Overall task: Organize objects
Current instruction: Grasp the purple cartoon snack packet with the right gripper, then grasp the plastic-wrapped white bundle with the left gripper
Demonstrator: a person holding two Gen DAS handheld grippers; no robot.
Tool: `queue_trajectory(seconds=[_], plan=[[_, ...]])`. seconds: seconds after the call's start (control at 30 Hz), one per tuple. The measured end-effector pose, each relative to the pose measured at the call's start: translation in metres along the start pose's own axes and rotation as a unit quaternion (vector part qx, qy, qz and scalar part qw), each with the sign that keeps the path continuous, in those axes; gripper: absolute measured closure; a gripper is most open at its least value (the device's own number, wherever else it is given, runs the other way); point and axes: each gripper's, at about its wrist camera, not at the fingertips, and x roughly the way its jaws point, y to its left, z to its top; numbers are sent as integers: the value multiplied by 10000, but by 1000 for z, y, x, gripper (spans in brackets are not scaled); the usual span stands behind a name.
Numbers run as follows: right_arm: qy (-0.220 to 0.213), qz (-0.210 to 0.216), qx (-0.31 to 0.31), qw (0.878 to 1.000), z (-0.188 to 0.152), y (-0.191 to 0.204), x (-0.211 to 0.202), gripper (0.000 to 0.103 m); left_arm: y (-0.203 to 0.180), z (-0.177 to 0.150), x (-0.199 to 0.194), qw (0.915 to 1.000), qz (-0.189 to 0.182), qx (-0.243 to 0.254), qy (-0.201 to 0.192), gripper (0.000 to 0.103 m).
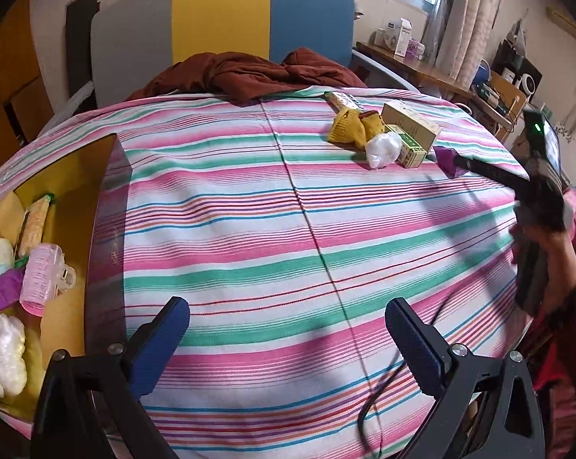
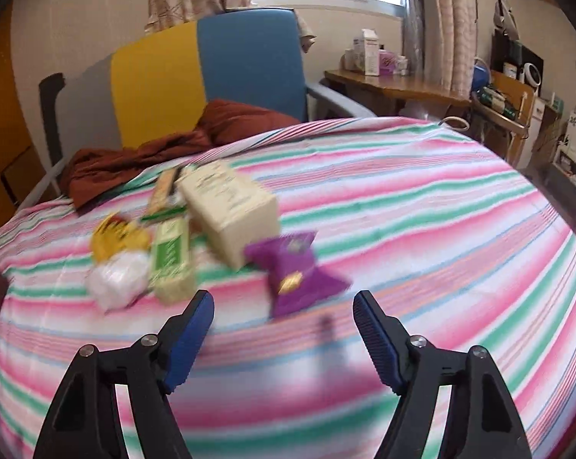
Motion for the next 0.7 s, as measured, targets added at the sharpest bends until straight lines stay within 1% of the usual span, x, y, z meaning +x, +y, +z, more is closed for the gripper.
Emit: queue_trajectory(seconds=[0.17,0.2,0.23,0.33,0.37,0.4,0.43,0.5,0.7], plan=[[224,-75,85,9997,15,-12,31,26,-7,7,7,9999,13,149,22,0],[254,2,143,9996,16,-15,35,30,-9,10,10,9998,3,178,25,0],[270,53,177,9995,17,-16,36,37,-11,12,12,9998,23,205,35,0],[370,263,238,9987,14,-18,43,49,-15,19,22,9997,-14,228,74,0],[395,308,227,9985,13,-18,44,53,-16,22,27,9997,7,227,93,0],[402,319,218,9984,12,-17,45,61,-18,24,31,9997,-17,222,107,0],[401,303,210,9985,11,-17,45,63,-19,27,35,9997,-35,213,113,0],[390,310,203,9986,10,-16,44,66,-24,34,43,9997,-20,211,104,0],[304,222,332,9987,-1,-16,33,67,-43,58,62,9992,-98,368,-110,0]])
